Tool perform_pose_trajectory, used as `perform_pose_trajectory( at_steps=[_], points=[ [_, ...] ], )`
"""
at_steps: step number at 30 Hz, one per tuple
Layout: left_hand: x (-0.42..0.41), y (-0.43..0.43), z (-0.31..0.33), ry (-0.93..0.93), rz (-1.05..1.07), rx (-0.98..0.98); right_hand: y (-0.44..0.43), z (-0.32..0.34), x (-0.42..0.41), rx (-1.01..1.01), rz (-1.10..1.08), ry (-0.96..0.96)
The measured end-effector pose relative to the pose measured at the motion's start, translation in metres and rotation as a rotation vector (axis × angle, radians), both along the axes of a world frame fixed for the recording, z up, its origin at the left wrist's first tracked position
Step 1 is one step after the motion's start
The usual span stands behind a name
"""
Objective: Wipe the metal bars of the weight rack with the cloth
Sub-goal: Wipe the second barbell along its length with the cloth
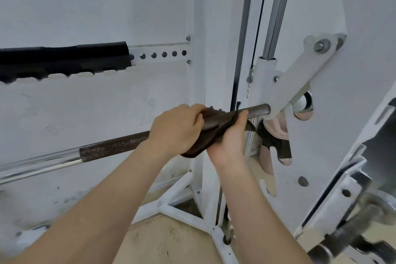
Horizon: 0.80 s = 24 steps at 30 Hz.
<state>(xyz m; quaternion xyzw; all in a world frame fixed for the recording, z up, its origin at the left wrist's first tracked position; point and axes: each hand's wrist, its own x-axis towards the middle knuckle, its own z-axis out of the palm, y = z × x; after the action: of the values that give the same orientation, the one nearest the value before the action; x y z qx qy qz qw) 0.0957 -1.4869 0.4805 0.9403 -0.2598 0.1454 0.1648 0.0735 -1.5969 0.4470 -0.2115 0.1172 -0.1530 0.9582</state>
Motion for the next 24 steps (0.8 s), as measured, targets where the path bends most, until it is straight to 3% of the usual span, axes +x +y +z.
perform_pose_trajectory(
  at_steps=[3,6,11,19,24],
  points=[
    [-0.011,0.004,-0.004,-0.072,-0.017,0.103,-0.037,0.02,0.007,0.171,-0.122,-0.029],
    [-0.025,0.024,-0.004,-0.182,-0.028,-0.003,-0.005,0.019,0.01,0.137,-0.118,0.037],
    [-0.034,0.11,0.004,-0.273,0.201,-0.068,0.132,0.005,-0.005,0.159,0.214,0.037],
    [-0.059,0.288,-0.009,-0.208,0.639,-0.178,0.32,0.01,-0.05,0.148,0.696,-0.008],
    [-0.075,0.315,-0.01,-0.211,0.555,-0.244,0.334,0.007,-0.053,0.115,0.715,-0.012]
  ],
)
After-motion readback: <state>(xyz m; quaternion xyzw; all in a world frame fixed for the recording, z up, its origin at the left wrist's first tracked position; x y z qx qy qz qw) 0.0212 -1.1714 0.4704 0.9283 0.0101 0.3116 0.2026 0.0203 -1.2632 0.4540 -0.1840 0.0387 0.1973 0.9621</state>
